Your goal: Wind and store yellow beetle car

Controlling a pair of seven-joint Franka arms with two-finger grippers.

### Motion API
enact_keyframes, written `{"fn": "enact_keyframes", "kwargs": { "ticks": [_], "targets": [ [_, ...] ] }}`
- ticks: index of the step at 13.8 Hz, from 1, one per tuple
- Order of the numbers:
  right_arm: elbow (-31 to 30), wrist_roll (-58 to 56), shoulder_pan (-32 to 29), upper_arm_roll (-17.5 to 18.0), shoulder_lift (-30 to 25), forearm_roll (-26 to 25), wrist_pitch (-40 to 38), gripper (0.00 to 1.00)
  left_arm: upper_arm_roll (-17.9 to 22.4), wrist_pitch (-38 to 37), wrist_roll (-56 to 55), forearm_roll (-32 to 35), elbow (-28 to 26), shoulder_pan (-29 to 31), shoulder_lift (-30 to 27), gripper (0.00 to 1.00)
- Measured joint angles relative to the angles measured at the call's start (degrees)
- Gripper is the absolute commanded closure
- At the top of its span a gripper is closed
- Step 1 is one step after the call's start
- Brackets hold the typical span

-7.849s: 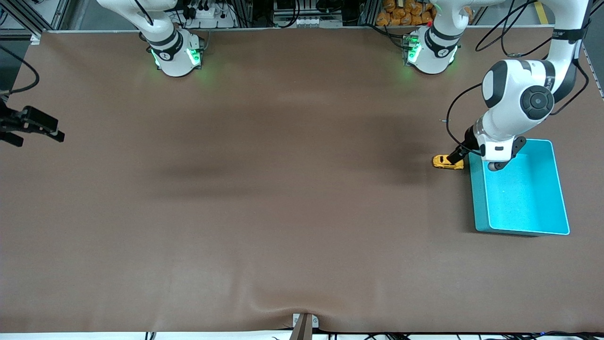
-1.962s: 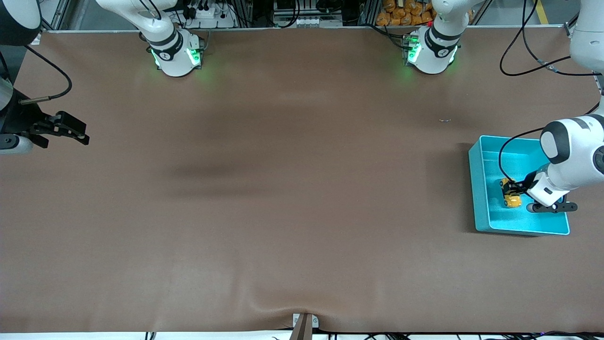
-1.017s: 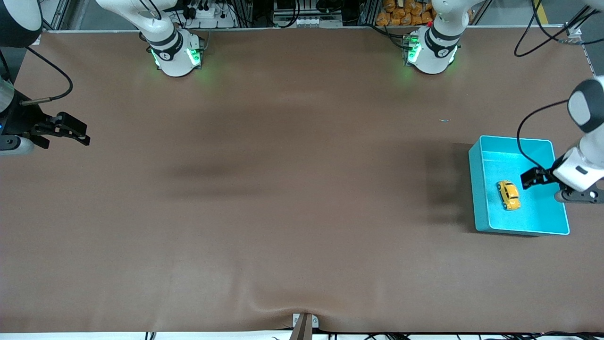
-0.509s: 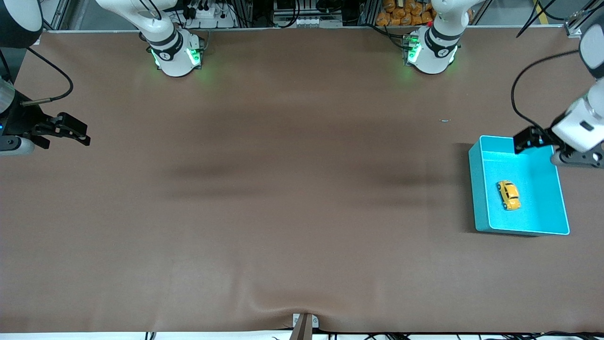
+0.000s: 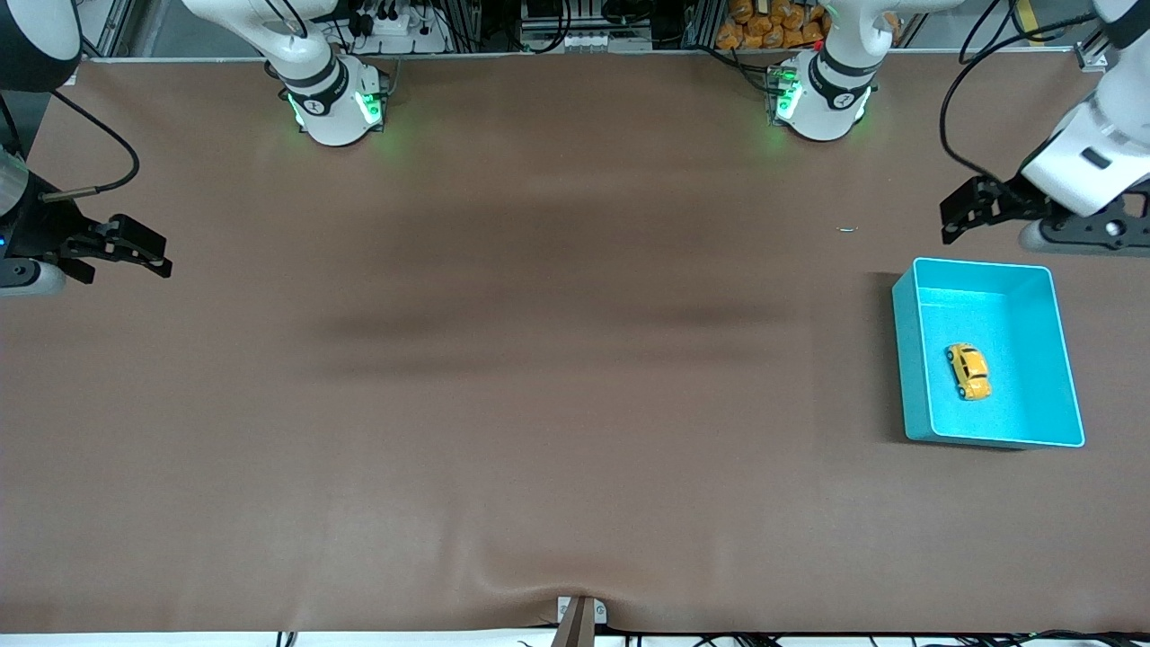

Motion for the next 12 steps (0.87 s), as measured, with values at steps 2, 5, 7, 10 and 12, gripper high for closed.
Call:
{"fn": "enact_keyframes", "kwargs": {
  "ticks": [2,5,7,10,12],
  "targets": [
    [0.0,0.0,0.0,0.0,0.0,0.0,0.0,0.0,0.3,-1.1,0.1,-0.2,0.8,0.0,0.1,0.0],
    [0.0,0.0,0.0,-0.1,0.0,0.0,0.0,0.0,0.3,-1.4,0.0,-0.2,0.9,-0.4,0.4,0.0],
    [0.0,0.0,0.0,-0.1,0.0,0.0,0.0,0.0,0.3,-1.5,0.0,-0.2,0.9,-0.4,0.4,0.0],
    [0.0,0.0,0.0,-0.1,0.0,0.0,0.1,0.0,0.3,-2.1,0.0,-0.2,1.0,-0.4,0.4,0.0],
    [0.2,0.0,0.0,-0.1,-0.3,0.0,0.2,0.0,0.3,-2.2,0.0,-0.2,1.1,-0.4,0.4,0.0]
  ]
}}
